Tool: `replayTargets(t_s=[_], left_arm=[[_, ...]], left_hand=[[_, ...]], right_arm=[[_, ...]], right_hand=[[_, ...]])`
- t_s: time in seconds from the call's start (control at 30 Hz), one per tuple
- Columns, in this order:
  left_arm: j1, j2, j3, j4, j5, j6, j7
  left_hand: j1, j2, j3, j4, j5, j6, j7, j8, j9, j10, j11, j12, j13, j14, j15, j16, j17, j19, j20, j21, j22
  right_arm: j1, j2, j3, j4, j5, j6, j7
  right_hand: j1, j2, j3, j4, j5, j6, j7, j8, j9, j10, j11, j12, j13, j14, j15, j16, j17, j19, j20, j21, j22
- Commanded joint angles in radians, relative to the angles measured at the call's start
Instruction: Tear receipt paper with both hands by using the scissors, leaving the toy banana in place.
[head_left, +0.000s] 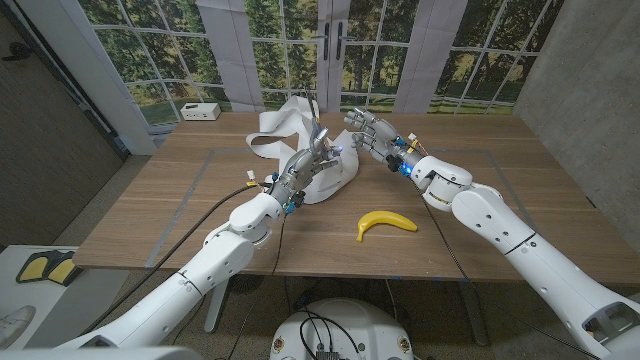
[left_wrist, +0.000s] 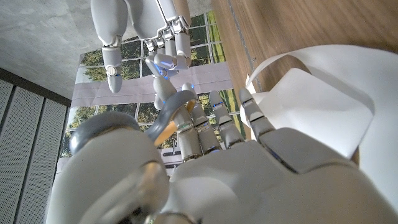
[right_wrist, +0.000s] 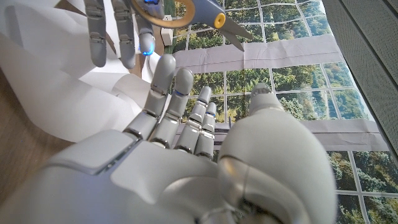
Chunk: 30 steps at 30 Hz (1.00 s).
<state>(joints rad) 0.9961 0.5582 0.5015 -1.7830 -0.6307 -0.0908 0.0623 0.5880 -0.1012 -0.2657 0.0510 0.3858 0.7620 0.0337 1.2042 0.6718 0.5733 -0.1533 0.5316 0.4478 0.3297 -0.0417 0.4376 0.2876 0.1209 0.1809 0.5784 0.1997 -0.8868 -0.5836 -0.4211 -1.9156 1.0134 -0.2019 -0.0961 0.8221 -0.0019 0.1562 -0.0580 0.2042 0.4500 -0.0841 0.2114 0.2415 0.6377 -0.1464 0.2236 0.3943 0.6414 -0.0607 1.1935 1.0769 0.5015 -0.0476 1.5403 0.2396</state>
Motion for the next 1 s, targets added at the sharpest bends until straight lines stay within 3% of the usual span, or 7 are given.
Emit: replayTargets(t_s=[0.03, 0.13, 0.23, 0.57, 1.0], left_arm=[[-0.001, 0.034, 0.002, -0.036, 0.029, 0.066, 0.039], [-0.002, 0.035, 0.001, -0.035, 0.025, 0.063, 0.031], [0.001, 0.033, -0.002, -0.039, 0.026, 0.05, 0.029], [0.003, 0.039, -0.008, -0.07, 0.01, 0.066, 0.029], [0.019, 0.07, -0.028, -0.132, -0.014, 0.092, 0.034]], left_hand=[[-0.049, -0.04, -0.048, 0.022, 0.01, -0.068, 0.013, 0.005, 0.026, -0.052, 0.022, -0.028, 0.012, -0.04, -0.006, -0.013, 0.002, -0.011, 0.023, -0.011, 0.003], [-0.078, -0.052, -0.069, 0.034, 0.02, -0.088, 0.017, -0.011, 0.012, -0.077, 0.039, -0.045, 0.015, -0.055, 0.009, -0.016, 0.002, -0.018, 0.031, -0.018, 0.003], [-0.094, -0.057, -0.077, 0.041, 0.027, -0.093, 0.021, -0.016, 0.006, -0.077, 0.038, -0.048, 0.017, -0.057, 0.012, -0.016, 0.002, -0.022, 0.032, -0.023, 0.003], [-0.143, -0.068, -0.086, 0.058, 0.047, -0.073, 0.032, 0.031, 0.068, -0.029, 0.051, -0.041, 0.026, -0.019, 0.016, 0.001, 0.001, 0.007, 0.031, -0.021, 0.003], [-0.158, -0.069, -0.082, 0.058, 0.062, -0.054, 0.048, 0.087, 0.138, 0.05, 0.055, -0.019, 0.044, 0.028, 0.007, 0.023, 0.002, 0.032, 0.032, -0.022, 0.002]], right_arm=[[0.0, 0.001, 0.002, 0.0, 0.004, 0.001, 0.002], [0.0, 0.001, 0.002, 0.001, 0.003, 0.003, 0.005], [0.001, 0.0, 0.001, 0.001, 0.001, 0.004, 0.007], [0.004, -0.002, 0.002, -0.003, 0.0, 0.003, 0.008], [0.007, -0.01, 0.01, -0.008, 0.003, -0.002, 0.004]], right_hand=[[0.012, -0.003, -0.001, -0.006, 0.005, 0.004, -0.006, 0.006, -0.001, 0.01, 0.003, -0.001, 0.001, 0.011, -0.159, 0.0, 0.006, -0.002, -0.109, 0.007, 0.003], [0.011, -0.002, -0.002, -0.006, 0.004, 0.003, -0.006, 0.006, -0.002, 0.01, 0.003, -0.002, 0.001, 0.009, -0.159, -0.004, 0.004, -0.001, -0.109, 0.006, 0.001], [0.012, -0.002, -0.002, -0.008, 0.004, 0.002, -0.005, 0.005, -0.002, 0.01, 0.003, -0.002, 0.001, 0.011, -0.159, -0.003, 0.007, -0.001, -0.109, 0.005, -0.001], [0.016, 0.0, -0.002, -0.013, 0.003, 0.002, -0.006, 0.005, -0.003, 0.011, 0.004, -0.004, 0.002, 0.01, -0.159, -0.01, 0.007, -0.003, -0.11, 0.006, 0.0], [0.017, 0.002, -0.003, -0.015, 0.002, 0.0, -0.006, 0.005, -0.005, 0.009, 0.004, -0.006, 0.001, 0.014, -0.159, -0.012, 0.012, -0.003, -0.109, 0.005, -0.003]])
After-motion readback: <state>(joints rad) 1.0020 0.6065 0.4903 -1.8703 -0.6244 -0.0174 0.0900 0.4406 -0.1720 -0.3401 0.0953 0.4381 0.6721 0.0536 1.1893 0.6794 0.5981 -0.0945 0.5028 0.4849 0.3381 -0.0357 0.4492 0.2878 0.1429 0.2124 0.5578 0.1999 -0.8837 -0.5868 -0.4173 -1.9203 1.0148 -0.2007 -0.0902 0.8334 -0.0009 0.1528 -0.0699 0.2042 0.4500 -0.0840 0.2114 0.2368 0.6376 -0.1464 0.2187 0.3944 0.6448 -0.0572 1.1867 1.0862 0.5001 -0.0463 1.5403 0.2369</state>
